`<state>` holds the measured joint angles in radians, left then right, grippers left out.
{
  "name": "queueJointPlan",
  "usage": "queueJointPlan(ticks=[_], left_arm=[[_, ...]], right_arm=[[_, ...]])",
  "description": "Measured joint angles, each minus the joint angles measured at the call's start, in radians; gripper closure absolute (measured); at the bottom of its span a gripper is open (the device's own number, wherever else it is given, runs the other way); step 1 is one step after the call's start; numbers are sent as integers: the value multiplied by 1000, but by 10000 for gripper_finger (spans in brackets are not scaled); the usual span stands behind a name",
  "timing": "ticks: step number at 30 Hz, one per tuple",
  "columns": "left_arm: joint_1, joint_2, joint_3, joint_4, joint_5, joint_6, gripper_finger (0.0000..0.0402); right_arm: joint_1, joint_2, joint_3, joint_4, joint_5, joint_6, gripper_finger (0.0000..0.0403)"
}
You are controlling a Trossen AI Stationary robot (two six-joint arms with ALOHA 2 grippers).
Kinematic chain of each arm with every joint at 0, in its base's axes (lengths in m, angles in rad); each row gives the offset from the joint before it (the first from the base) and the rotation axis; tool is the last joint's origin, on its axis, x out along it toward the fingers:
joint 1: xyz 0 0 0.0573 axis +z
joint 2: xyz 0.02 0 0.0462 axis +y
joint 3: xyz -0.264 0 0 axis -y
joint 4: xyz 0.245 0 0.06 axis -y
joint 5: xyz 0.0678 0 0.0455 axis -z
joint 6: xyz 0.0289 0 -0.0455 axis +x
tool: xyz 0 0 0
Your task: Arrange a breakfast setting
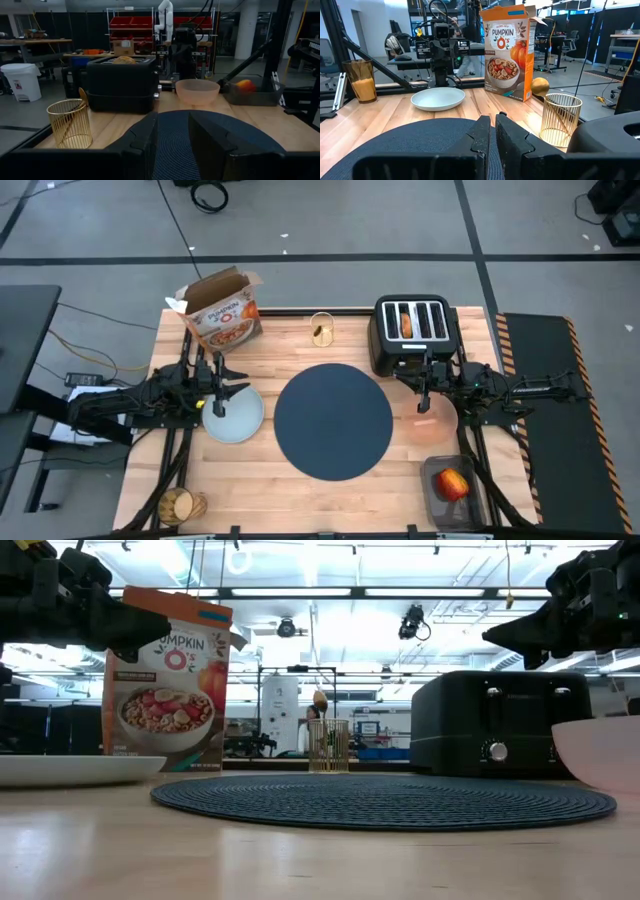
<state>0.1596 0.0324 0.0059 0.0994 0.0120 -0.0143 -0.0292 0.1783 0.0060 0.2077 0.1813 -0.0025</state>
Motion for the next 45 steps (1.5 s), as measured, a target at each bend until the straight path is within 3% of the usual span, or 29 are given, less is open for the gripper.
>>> queueJointPlan(ticks=[32,39,45], left_arm=[[0,0,0,19,0,0,285],[0,0,0,78,0,-10,285],[0,1,1,204,0,-105,286]], right_arm=[[0,0,0,0,0,0,364],[0,0,0,0,0,0,364],[0,0,0,0,0,0,364]])
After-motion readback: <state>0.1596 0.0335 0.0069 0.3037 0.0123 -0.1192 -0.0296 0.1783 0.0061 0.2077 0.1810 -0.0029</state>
